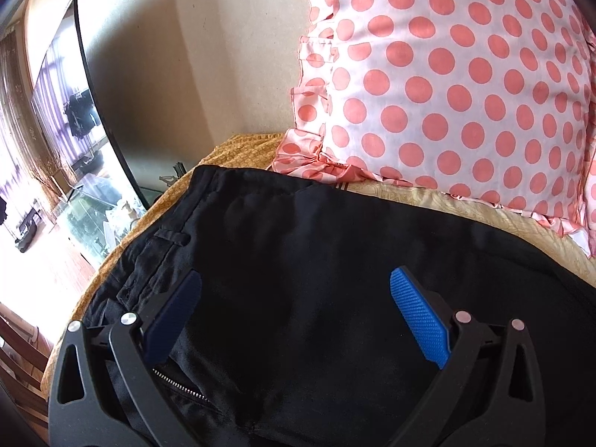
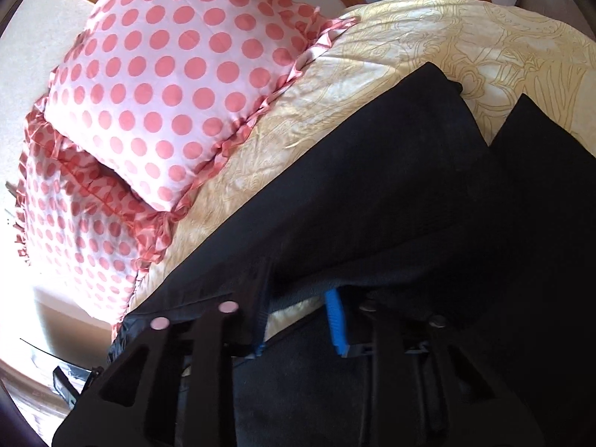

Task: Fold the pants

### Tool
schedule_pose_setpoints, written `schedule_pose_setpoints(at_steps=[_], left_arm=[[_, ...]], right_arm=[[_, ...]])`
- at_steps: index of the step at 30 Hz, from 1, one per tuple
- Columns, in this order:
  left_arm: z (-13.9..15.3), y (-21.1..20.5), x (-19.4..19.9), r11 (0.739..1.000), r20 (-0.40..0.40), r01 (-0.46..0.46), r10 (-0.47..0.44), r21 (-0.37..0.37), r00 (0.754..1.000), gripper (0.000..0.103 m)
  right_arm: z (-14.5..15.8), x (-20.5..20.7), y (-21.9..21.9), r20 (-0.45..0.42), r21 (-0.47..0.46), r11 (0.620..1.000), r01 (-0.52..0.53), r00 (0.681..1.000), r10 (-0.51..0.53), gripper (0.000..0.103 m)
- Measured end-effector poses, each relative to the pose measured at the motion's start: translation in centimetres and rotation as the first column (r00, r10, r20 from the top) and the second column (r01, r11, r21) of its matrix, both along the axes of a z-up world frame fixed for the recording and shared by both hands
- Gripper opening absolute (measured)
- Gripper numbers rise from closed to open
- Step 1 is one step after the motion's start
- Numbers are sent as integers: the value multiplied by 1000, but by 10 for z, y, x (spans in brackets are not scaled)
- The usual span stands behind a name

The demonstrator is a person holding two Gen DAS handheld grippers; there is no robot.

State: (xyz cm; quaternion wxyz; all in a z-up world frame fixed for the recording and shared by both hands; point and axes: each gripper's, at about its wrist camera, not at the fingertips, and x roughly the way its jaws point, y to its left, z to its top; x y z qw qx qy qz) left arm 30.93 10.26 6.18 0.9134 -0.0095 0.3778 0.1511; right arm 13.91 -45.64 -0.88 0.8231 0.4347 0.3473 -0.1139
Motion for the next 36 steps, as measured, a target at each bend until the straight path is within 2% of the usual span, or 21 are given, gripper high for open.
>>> schedule_pose_setpoints(at_steps=[1,3,6,9,14,17,18,20,21,24,27,28,30,31,32,33,34,36], left_arm=[[-1,5,3,999,-12,4,-5,-40,1000,101],[-3,12,6,996,-29,1,-3,-90,1000,101],[-5,23,15,989,-61,-18,9,-150,998,101],[-2,35,29,980,-77,-51,37,-192,996,101],[5,46,63,963,-95,-81,59,-258,994,100],[2,55,89,952,-150,-117,76,-282,986,88],[-4,59,102,942,-189,-133,76,-309,979,87],[-13,64,118,927,-250,-167,83,-335,965,75],[-19,66,128,920,-286,-193,94,-341,954,74],[-27,71,141,904,-321,-250,136,-347,937,74],[-31,77,151,894,-349,-311,194,-322,917,74],[-33,78,153,892,-355,-323,204,-317,912,70],[-35,82,152,883,-362,-345,223,-319,905,56],[-34,85,150,881,-356,-354,237,-314,904,39],[-33,86,146,878,-348,-353,237,-324,907,13],[-32,88,143,867,-341,-342,218,-362,915,7],[-29,91,133,855,-322,-343,223,-389,920,6],[-16,95,110,849,-265,-318,220,-422,939,5]], right_arm=[[-2,0,-1,8,4,1000,4,1000,-4,8],[-4,-6,-5,62,27,1000,11,998,-12,3],[7,-25,-3,157,9,1000,13,987,-14,3],[15,-45,-1,193,5,999,34,981,-35,3],[9,-65,3,182,20,998,52,982,-55,3],[2,-66,4,162,40,998,57,985,-63,3],[0,-66,4,155,44,997,56,986,-62,3],[-2,-66,3,147,48,997,54,987,-60,3],[-1,-67,3,147,49,997,53,987,-60,3],[-1,-67,4,147,38,998,47,988,-52,3],[1,-66,5,145,13,999,39,989,-41,3],[2,-66,6,146,6,999,37,989,-38,3],[3,-66,6,146,-5,999,31,989,-30,3],[3,-66,6,146,-9,1000,30,989,-28,3],[4,-66,6,146,-14,1000,28,989,-26,3],[5,-66,6,148,-16,1000,27,989,-24,3],[5,-66,6,152,-18,999,27,988,-24,3],[8,-67,4,162,-18,1000,22,987,-19,3]])
